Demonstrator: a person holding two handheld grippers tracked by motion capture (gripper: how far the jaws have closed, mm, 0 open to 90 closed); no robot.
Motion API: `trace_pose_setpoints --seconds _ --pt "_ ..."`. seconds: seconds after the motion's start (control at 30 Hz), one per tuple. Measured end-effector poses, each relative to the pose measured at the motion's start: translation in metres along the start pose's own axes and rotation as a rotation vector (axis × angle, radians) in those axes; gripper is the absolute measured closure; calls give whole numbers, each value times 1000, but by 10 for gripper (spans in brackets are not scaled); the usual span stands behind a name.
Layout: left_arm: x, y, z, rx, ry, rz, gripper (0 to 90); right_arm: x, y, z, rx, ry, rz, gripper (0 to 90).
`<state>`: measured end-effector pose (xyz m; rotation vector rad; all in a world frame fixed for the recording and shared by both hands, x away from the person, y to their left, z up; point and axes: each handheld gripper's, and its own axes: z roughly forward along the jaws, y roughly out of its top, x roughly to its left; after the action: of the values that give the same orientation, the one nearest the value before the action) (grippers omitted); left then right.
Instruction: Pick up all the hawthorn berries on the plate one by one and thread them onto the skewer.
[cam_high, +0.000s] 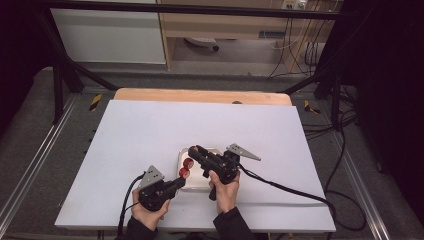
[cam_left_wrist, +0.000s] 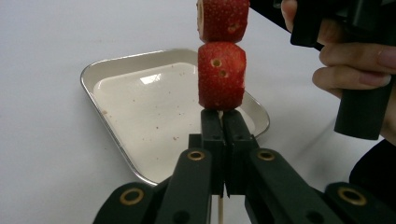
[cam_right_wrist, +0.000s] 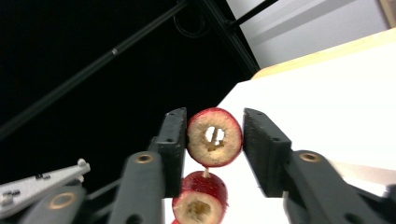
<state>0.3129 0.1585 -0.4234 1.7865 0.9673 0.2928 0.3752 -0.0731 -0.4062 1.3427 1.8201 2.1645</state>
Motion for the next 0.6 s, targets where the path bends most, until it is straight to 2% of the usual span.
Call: trace_pose_setpoints --seconds 0.13,0.23,0.33,0.47,0.6 --pt "2 -1 0 15 4 14 887 -2 9 -6 39 -41 -81 377" --pt "4 0 1 21 9 19 887 -8 14 -14 101 -85 -137 265" --pt "6 1 0 26 16 26 886 -18 15 -21 181 -125 -198 171" --pt "8 3 -1 33 17 38 886 -32 15 -29 305 -177 -304 79" --pt "11 4 -1 44 13 49 885 -46 14 -41 409 -212 -376 42"
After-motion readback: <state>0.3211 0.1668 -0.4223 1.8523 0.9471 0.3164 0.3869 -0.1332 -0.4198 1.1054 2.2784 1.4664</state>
